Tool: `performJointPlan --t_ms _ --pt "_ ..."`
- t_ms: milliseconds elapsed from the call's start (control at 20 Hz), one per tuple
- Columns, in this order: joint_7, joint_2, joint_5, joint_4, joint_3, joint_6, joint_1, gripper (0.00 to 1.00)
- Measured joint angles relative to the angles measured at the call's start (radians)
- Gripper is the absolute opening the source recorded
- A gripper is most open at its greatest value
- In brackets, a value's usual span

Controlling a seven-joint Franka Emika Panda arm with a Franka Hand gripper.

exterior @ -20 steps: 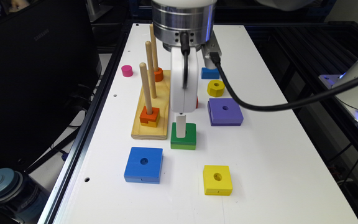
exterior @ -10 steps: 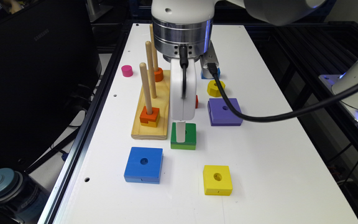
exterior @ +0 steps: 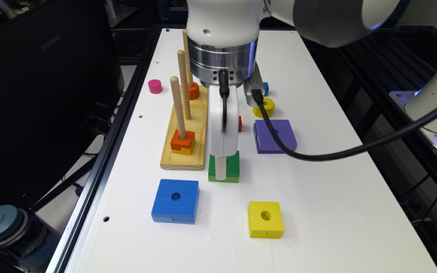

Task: Pick up green block.

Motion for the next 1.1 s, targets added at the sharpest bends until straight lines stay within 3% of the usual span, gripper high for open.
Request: performJointPlan --t_ms 400,450,500,550,600,650,700,1000,1050,1100 --pt "0.001 0.004 -0.0018 0.001 -0.003 0.001 0.002 1.00" --pt "0.002 0.012 -0.0056 0.001 -0.007 0.005 0.005 1.00" --pt "0.008 0.029 -0.0177 0.001 -0.015 0.020 0.008 1.00" --pt "0.021 0.052 -0.0403 0.001 -0.023 0.040 0.012 1.00" --pt "0.031 0.063 -0.0538 0.003 -0.026 0.049 0.014 1.00" --pt "0.038 0.068 -0.0609 0.005 -0.029 0.053 0.016 1.00" --pt "0.042 0.070 -0.0651 0.008 -0.030 0.053 0.018 1.00" --pt "0.044 0.074 -0.0658 0.013 -0.033 0.053 0.022 1.00" --pt "0.044 0.083 -0.0677 0.013 -0.039 0.057 0.026 1.00" --pt "0.050 0.100 -0.0800 0.015 -0.052 0.073 0.035 1.00"
